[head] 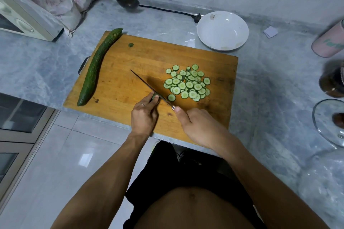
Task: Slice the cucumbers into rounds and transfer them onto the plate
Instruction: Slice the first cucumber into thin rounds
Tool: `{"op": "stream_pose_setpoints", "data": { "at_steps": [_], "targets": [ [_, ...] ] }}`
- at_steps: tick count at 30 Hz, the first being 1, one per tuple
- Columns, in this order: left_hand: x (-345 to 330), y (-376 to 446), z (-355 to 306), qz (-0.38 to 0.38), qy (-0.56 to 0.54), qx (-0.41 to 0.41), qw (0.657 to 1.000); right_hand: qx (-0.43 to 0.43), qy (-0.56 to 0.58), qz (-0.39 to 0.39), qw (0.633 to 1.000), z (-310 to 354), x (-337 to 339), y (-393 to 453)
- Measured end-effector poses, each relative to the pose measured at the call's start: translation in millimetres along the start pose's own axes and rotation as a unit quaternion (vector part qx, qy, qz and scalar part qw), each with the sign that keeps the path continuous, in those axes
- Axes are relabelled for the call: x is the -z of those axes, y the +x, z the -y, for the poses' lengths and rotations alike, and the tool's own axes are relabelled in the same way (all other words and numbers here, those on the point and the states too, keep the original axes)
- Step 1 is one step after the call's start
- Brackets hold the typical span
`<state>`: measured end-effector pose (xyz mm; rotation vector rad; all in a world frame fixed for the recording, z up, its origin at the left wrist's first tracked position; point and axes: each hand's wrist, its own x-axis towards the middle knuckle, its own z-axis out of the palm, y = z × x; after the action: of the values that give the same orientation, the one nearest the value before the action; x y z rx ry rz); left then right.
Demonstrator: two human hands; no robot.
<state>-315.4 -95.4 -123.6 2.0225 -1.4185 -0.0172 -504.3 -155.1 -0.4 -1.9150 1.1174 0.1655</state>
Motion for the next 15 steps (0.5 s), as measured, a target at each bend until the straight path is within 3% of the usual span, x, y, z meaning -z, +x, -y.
{"op": "stream_pose_setpoints", "data": {
  "at_steps": [8,15],
  "targets": [
    [2,-1,1,0.028,-0.007,0.012,1.0,-0.005,0.001,-0.013,1.0,1,-24,24],
    [7,-3,-10,-0.024,-0.067,0.038,0.997,0.014,0.04,-0.035,0.998,-4,-19,20]
  ]
}}
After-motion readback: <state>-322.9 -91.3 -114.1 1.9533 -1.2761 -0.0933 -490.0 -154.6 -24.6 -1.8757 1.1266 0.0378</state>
